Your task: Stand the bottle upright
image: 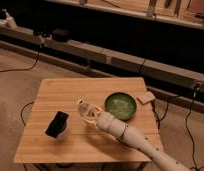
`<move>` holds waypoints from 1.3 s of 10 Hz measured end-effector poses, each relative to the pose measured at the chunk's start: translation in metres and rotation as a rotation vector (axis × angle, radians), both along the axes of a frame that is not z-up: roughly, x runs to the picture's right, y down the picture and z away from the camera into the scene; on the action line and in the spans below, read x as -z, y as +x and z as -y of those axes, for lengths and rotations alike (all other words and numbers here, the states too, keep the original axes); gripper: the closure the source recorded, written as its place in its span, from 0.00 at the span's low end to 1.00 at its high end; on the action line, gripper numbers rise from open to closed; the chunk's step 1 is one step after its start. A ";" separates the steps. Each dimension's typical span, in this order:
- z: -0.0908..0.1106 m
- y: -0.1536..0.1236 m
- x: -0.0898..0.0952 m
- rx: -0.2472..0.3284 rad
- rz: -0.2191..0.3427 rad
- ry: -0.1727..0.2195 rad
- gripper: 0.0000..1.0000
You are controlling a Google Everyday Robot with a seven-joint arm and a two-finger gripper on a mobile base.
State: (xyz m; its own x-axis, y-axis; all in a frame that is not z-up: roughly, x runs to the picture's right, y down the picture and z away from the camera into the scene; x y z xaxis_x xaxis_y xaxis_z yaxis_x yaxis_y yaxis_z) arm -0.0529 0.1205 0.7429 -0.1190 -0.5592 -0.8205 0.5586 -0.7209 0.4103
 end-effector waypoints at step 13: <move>-0.006 0.000 -0.007 0.001 -0.001 0.002 1.00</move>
